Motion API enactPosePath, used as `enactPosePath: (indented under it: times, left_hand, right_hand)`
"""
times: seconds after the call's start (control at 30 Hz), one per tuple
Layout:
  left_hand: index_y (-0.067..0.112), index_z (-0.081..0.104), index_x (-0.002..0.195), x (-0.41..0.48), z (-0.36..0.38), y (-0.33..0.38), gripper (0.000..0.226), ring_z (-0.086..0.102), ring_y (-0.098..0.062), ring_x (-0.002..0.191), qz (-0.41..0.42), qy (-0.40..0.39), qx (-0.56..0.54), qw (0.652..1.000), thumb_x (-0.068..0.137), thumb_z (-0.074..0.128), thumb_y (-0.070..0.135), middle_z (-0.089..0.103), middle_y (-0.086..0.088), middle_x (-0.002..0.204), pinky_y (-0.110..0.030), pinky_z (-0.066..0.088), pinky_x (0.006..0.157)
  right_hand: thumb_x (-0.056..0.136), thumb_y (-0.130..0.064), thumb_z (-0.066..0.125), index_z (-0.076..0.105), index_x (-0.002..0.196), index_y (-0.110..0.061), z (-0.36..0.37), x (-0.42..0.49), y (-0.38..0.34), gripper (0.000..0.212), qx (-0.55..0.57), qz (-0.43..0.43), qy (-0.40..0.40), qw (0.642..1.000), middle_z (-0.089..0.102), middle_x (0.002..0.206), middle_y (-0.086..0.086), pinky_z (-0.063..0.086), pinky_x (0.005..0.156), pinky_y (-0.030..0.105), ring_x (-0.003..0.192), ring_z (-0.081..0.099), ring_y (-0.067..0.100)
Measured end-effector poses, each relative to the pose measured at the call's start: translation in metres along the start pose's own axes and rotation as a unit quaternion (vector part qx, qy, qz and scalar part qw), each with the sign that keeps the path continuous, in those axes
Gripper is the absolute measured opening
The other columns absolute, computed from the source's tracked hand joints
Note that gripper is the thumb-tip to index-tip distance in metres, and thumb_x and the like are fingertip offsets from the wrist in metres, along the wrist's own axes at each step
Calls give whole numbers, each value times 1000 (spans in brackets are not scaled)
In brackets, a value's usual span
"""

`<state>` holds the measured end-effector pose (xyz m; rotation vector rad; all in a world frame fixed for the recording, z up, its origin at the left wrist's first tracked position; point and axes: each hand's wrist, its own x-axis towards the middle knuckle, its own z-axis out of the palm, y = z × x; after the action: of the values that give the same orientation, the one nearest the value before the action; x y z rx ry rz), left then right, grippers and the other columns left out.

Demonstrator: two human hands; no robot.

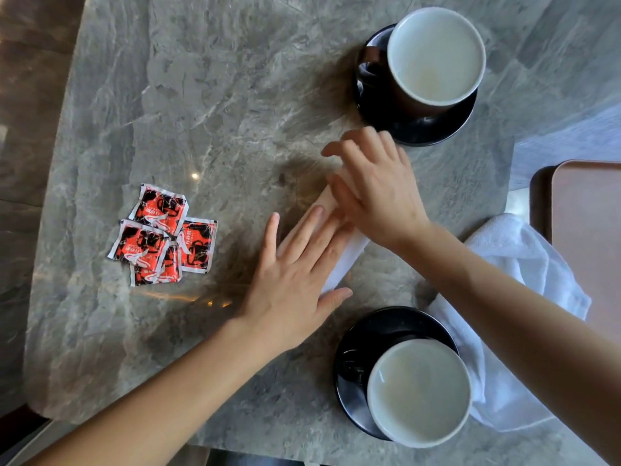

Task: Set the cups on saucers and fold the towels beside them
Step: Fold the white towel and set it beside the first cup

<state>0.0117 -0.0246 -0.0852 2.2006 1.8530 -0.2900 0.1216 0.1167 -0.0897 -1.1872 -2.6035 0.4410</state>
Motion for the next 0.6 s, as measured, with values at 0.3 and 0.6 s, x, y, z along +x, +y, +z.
enactPosePath:
  times: [0.3, 0.6]
  left_hand:
    - [21, 9, 150, -6, 9, 3, 78, 8, -30, 146, -10, 7, -20, 1000, 87, 26, 64, 11, -7, 159, -62, 10, 112]
    - [28, 9, 149, -28, 23, 0, 75, 8, -30, 146, 8, 12, -43, 999, 87, 26, 67, 10, -9, 159, -58, 9, 113]
  right_hand:
    - [97, -39, 27, 37, 143, -25, 7, 3, 12, 48, -54, -32, -124, 990, 29, 154, 3, 25, 110, 43, 135, 31, 28]
    - [101, -37, 25, 20, 150, -27, 11, 9, 18, 51, -41, -45, -154, 986, 10, 161, 2, 16, 112, 41, 148, 5, 20]
